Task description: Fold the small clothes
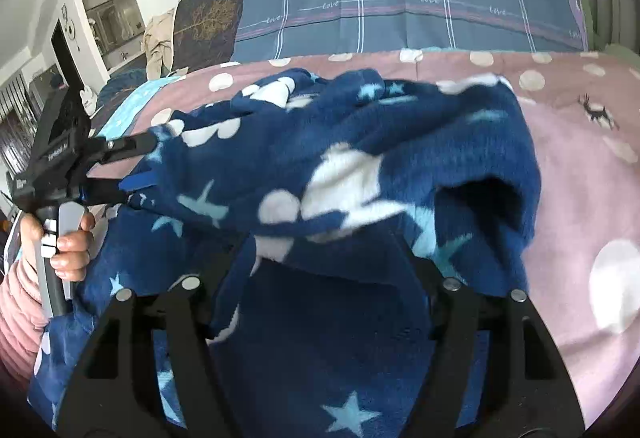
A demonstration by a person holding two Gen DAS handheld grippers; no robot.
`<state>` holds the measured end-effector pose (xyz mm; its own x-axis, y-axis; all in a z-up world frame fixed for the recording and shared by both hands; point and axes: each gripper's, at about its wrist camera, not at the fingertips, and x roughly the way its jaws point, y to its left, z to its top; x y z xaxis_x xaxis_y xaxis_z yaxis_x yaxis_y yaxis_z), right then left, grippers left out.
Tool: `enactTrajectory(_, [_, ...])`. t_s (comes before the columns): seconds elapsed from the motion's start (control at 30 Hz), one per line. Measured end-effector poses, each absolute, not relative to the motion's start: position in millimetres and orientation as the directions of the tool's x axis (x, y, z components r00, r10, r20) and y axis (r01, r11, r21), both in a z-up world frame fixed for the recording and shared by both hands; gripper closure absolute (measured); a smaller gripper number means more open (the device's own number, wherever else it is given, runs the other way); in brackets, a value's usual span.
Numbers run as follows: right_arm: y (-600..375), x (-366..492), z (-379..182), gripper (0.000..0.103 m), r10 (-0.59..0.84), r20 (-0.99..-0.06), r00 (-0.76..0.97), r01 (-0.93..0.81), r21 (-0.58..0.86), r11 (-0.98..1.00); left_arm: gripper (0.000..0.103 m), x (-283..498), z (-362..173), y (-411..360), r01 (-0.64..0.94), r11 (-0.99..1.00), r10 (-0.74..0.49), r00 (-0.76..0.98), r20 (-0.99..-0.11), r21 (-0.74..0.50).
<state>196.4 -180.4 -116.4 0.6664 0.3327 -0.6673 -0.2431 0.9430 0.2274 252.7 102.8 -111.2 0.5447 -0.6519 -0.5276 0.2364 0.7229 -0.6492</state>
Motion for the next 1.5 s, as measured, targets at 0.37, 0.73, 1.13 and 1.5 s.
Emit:
enactTrajectory(0.37, [-190.3, 197.3, -122.8, 0.033, 0.366, -0.653, 0.662, -0.232, 0.286, 0.930, 0.094, 281.5, -105.4, 65.9, 0.175, 0.844, -0.518, 0.511, -0.686, -0.507])
enactTrajectory(0.73, [-201.2, 196.4, -123.4, 0.033, 0.373, -0.640, 0.672, -0.202, 0.326, 0.924, 0.094, 265.6, 3.9, 117.4, 0.225, 0.929, -0.357, 0.750, -0.556, -0.294])
enactTrajectory(1.13, [-213.3, 176.5, -93.6, 0.045, 0.341, -0.621, 0.705, -0.182, 0.307, 0.934, 0.067, 259.1, -71.6, 182.9, -0.022, 0.961, -0.173, 0.729, -0.662, -0.276])
enactTrajectory(1.5, [-197.8, 240.0, -127.1, 0.059, 0.156, -0.775, 0.612, -0.084, 0.132, 0.988, 0.052, 262.8, -118.4, 68.9, 0.176, 0.979, -0.045, 0.688, -0.724, 0.106])
